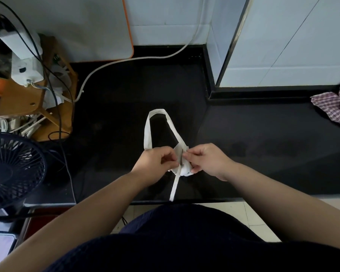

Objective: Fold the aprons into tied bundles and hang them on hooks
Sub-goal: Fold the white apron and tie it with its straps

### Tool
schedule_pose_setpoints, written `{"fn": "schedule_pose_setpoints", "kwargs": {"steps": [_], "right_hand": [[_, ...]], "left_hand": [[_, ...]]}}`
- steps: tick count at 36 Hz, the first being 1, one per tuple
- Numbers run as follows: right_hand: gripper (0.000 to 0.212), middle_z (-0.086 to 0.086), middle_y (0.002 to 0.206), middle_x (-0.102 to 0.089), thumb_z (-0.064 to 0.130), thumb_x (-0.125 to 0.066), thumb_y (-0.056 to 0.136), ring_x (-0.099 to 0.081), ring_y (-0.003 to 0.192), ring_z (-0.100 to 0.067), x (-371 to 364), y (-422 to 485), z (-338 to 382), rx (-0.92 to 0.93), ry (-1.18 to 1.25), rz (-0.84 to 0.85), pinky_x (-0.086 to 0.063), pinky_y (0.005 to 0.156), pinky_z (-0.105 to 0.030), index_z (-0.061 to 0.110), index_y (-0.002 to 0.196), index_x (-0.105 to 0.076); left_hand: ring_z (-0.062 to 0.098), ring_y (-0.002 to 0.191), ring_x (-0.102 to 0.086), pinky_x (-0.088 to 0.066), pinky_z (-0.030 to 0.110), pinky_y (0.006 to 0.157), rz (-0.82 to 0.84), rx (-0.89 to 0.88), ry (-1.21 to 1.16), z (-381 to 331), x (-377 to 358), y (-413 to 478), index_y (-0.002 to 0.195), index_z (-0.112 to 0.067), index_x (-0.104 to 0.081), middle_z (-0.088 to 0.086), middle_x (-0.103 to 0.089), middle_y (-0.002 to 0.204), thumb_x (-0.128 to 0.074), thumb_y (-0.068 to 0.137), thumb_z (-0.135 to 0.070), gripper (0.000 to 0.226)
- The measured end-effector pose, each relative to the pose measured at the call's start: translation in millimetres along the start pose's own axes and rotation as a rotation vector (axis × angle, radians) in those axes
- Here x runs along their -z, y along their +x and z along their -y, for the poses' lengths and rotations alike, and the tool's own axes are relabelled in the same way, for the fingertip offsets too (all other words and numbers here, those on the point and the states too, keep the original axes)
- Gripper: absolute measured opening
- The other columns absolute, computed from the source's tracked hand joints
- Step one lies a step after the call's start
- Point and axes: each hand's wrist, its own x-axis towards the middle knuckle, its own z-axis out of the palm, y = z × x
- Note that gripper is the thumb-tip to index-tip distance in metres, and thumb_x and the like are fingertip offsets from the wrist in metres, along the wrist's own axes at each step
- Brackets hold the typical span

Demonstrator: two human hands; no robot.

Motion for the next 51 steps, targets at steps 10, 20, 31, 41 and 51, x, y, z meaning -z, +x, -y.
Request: {"fn": "schedule_pose_setpoints", "kwargs": {"steps": [10, 20, 31, 41, 51], "right_hand": [[0.017, -0.003, 0.079, -0.072, 0.023, -0.063, 0.091, -0.068, 0.07, -0.014, 1.0, 0.4, -0.1, 0.065, -0.172, -0.033, -0.057, 0.071, -0.024, 0.012, 0.093, -0.075], [0.021, 0.006, 0.079, -0.068, 0.015, -0.059, 0.093, -0.062, 0.061, 0.0, 0.4, -3.9, -10.1, 0.081, -0.176, -0.067, -0.051, 0.06, -0.016, 0.012, 0.11, -0.071], [0.018, 0.008, 0.068, -0.068, 0.017, -0.056, 0.094, -0.061, 0.061, -0.006, 4.7, -5.9, -9.8, -0.029, 0.127, -0.004, -0.054, 0.065, -0.022, 0.023, 0.089, -0.072], [0.017, 0.005, 0.079, -0.064, 0.02, -0.054, 0.096, -0.056, 0.07, -0.007, -6.2, -1.2, -9.2, -0.038, 0.055, -0.037, -0.047, 0.059, -0.017, 0.022, 0.1, -0.07], [0.015, 0.018, 0.069, -0.068, 0.02, -0.06, 0.093, -0.062, 0.066, 0.009, -3.9, 4.2, 1.3, 0.034, -0.102, -0.001, -0.046, 0.063, -0.01, 0.019, 0.1, -0.073]], "left_hand": [[0.009, 0.071, -0.052, -0.045, 0.016, 0.064, -0.101, 0.003, -0.123, -1.7, -14.5, 4.1, 0.082, -0.018, -0.054, -0.005, -0.058, 0.086, -0.057, 0.094, -0.019, 0.013], [0.006, 0.08, -0.062, -0.045, 0.005, 0.063, -0.092, 0.078, -0.337, -11.5, -13.4, 7.1, 0.104, -0.023, -0.048, -0.005, -0.068, 0.086, -0.069, 0.086, -0.013, 0.029], [0.002, 0.072, -0.065, -0.049, 0.015, 0.062, -0.087, 0.208, -0.641, -7.6, -22.4, 9.5, 0.124, -0.011, -0.043, -0.01, -0.069, 0.072, -0.07, 0.085, -0.011, 0.047], [0.008, 0.059, -0.057, -0.047, 0.021, 0.055, -0.121, 0.203, -0.681, -2.0, -25.2, 10.2, 0.083, -0.012, -0.053, -0.003, -0.063, 0.065, -0.067, 0.087, -0.004, 0.016], [0.002, 0.062, -0.06, -0.047, 0.014, 0.057, -0.06, 0.156, -0.631, -0.9, -19.6, 11.8, 0.094, -0.018, -0.069, -0.005, -0.066, 0.071, -0.062, 0.091, -0.007, 0.013]]}}
